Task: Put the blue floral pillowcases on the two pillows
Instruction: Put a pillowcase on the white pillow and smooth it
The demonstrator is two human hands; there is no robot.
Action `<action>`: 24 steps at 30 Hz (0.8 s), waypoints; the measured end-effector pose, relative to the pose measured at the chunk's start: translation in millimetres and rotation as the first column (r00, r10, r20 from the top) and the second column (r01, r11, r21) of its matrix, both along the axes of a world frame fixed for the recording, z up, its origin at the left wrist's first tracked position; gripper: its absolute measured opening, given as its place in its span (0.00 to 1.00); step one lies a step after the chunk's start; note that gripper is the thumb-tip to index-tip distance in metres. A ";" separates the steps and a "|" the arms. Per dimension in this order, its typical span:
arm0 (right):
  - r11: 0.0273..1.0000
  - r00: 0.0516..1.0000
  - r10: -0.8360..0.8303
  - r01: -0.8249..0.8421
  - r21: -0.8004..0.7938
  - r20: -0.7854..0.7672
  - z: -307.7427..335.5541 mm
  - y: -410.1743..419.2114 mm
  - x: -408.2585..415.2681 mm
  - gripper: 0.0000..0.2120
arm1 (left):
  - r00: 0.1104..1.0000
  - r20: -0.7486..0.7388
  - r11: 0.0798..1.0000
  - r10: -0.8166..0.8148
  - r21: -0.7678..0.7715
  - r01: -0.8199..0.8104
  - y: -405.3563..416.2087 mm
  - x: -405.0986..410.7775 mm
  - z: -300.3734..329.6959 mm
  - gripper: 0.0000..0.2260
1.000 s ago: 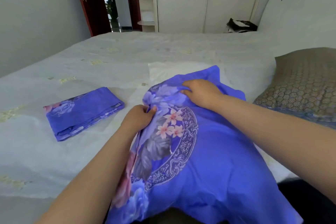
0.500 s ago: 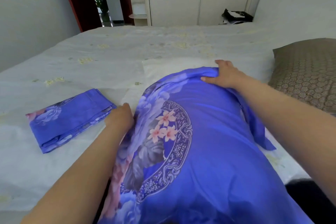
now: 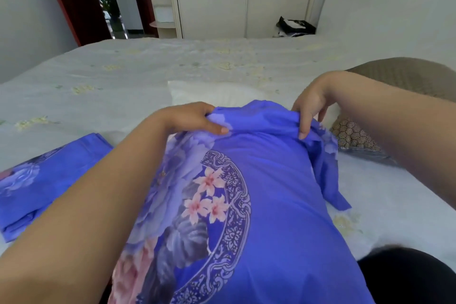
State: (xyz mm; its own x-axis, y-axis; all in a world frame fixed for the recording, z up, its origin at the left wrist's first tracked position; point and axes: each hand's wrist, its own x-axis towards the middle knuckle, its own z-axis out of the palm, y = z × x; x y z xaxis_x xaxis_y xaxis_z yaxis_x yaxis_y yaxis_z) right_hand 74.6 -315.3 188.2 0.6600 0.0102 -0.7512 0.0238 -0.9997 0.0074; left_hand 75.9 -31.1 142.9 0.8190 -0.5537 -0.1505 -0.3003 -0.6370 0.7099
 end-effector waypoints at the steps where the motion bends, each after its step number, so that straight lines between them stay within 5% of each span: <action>1: 0.997 0.999 -0.003 -0.001 -0.074 -0.055 -0.1 5.0 0.4 0.10 | 0.993 -0.105 0.996 -0.051 -0.081 0.042 5.2 -1.4 9.0 0.13; 3: 0.971 0.990 0.017 -0.049 -0.235 -0.137 -6.0 17.2 2.8 0.22 | 0.972 -0.210 0.980 -0.107 -0.187 0.067 19.0 4.2 19.5 0.14; 6: 0.916 0.988 0.038 -0.095 -0.389 -0.151 -8.7 27.8 19.8 0.28 | 0.988 -0.077 0.934 0.133 -0.324 -0.151 28.9 21.4 14.5 0.09; 9: 0.921 0.959 0.153 -0.051 -0.387 0.238 0.7 33.8 35.8 0.14 | 0.825 0.308 0.876 0.474 -0.259 -0.407 28.7 36.4 -12.4 0.09; 12: 0.957 0.504 0.269 -0.043 -0.287 0.821 -14.6 36.4 38.9 0.15 | 0.680 0.483 0.773 0.552 0.008 -0.634 38.3 38.2 -49.2 0.13; 14: 0.996 0.364 0.093 -0.038 -0.085 0.927 -33.6 31.8 35.9 0.20 | 0.711 0.449 0.739 0.541 0.150 -0.657 43.7 35.4 -66.4 0.19; 17: 0.937 0.517 -0.349 0.187 0.294 0.782 -52.0 18.4 31.6 0.38 | 0.658 0.511 0.691 0.554 0.159 -0.705 48.7 30.8 -57.5 0.19; 19: 0.804 0.674 -0.577 0.371 0.464 0.461 -59.0 10.8 24.4 0.44 | 0.547 0.465 0.631 0.696 -0.033 -0.775 58.5 31.6 -48.5 0.15; 21: 0.667 0.743 -0.659 0.505 0.547 0.116 -62.5 5.9 9.0 0.42 | 0.440 0.303 0.519 0.845 -0.267 -0.812 68.1 28.9 -49.2 0.15; 24: 0.605 0.790 -0.604 0.538 0.587 -0.101 -71.3 -1.7 -1.9 0.42 | 0.395 0.082 0.403 0.915 -0.248 -0.881 72.2 26.4 -76.3 0.21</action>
